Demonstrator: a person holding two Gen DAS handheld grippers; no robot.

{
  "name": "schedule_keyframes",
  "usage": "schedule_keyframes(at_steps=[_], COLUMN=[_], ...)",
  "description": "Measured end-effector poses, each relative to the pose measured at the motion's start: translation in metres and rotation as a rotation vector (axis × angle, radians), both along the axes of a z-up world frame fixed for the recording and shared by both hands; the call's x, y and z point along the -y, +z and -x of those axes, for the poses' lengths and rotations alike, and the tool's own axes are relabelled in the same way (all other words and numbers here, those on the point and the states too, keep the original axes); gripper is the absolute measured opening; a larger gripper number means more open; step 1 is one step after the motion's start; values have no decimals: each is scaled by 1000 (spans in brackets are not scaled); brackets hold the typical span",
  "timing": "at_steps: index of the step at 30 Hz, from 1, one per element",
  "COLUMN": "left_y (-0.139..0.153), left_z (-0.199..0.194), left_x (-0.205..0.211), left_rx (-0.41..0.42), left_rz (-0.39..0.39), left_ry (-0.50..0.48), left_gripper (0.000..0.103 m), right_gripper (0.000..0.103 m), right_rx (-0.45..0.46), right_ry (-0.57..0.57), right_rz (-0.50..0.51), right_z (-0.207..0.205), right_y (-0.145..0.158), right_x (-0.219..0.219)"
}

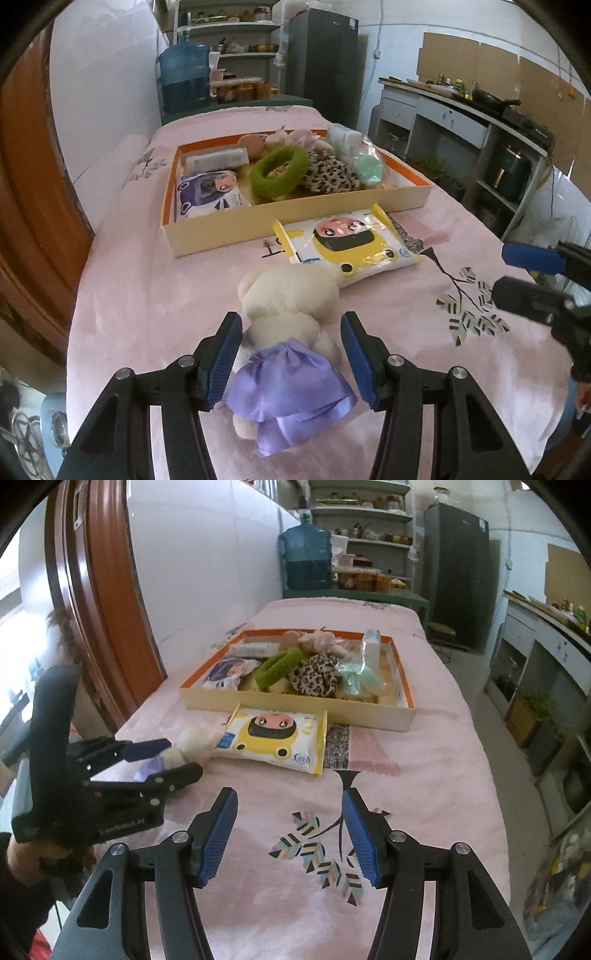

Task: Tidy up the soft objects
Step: 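Grasp the plush bunny with the left tool while the right tool grasps the yellow wipes pack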

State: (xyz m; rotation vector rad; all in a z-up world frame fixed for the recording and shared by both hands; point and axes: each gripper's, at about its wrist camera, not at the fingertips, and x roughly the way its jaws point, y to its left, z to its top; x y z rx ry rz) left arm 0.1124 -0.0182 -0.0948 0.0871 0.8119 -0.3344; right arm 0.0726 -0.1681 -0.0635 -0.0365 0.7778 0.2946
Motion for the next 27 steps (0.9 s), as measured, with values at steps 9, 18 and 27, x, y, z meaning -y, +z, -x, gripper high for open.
schedule_keyframes(at_steps=[9,18,27], left_y=[-6,11,18], left_z=[-8,6,7], left_x=[-10,-32,-30], left_rx=[-51,51,96], left_rz=[40,144,96], left_ry=[50,152,170], left_gripper=[49,44,44], right_gripper=[61,61,39], right_rx=[-6,206,243], right_ry=[62,278,396], right_rz=[172,722,765], right_z=[-27,-46,-72], right_y=[-23,-62,-77], right_x=[-26,-81,-95])
